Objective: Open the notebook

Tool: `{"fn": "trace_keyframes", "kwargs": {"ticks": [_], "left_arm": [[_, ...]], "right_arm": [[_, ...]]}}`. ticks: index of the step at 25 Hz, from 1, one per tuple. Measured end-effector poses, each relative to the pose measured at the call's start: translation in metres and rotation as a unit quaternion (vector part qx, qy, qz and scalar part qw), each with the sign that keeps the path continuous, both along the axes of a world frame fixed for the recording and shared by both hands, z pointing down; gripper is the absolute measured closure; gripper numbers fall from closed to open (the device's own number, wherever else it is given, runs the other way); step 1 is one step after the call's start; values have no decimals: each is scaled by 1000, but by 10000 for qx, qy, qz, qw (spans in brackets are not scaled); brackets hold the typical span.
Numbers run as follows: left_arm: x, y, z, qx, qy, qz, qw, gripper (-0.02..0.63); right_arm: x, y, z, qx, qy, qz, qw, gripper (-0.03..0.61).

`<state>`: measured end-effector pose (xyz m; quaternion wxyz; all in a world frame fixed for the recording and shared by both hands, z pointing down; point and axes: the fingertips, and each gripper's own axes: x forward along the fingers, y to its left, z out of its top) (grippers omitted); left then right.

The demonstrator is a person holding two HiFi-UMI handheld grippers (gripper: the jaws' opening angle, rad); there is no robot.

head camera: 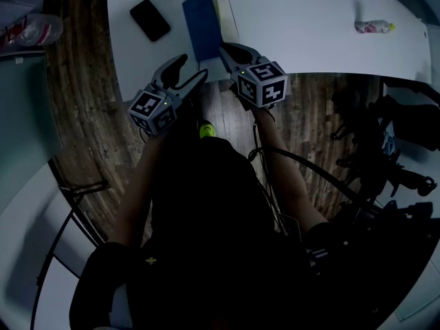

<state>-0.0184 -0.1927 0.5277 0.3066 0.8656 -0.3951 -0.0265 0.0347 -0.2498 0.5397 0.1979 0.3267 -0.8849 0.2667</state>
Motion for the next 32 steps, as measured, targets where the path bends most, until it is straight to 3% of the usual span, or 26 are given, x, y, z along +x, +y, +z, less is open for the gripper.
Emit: {"fn": "trace_keyframes", "kwargs": {"ticks": [32], "left_arm": [[-47, 20, -7, 108, 4, -557, 9984, 308]], "right_arm": [[-81, 30, -16, 232, 45, -1046, 9942, 554]]}}
